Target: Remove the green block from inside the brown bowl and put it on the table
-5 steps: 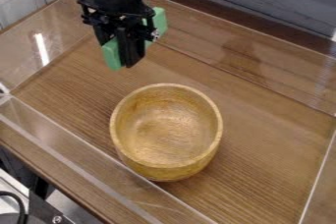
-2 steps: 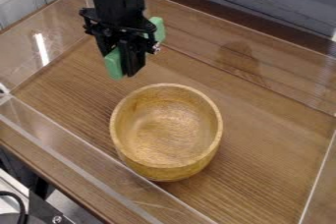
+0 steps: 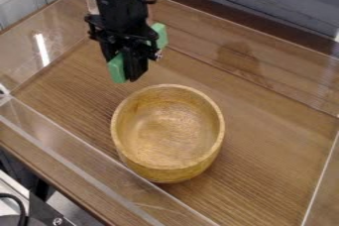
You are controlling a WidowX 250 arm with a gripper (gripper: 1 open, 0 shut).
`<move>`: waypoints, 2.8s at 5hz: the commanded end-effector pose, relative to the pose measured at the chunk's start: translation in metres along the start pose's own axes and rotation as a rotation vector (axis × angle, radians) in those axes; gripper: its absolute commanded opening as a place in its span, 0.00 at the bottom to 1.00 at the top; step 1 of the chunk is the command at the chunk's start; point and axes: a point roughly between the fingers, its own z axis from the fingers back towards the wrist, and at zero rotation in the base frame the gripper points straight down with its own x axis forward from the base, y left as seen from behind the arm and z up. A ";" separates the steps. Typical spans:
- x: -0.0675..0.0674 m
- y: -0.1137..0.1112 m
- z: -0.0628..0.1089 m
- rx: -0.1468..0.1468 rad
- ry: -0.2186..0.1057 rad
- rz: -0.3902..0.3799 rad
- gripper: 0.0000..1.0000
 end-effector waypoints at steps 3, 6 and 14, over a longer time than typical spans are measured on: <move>0.013 0.013 0.007 0.023 -0.081 0.025 0.00; 0.025 0.027 -0.002 0.032 -0.100 0.053 0.00; 0.051 0.066 -0.020 0.044 -0.087 0.112 1.00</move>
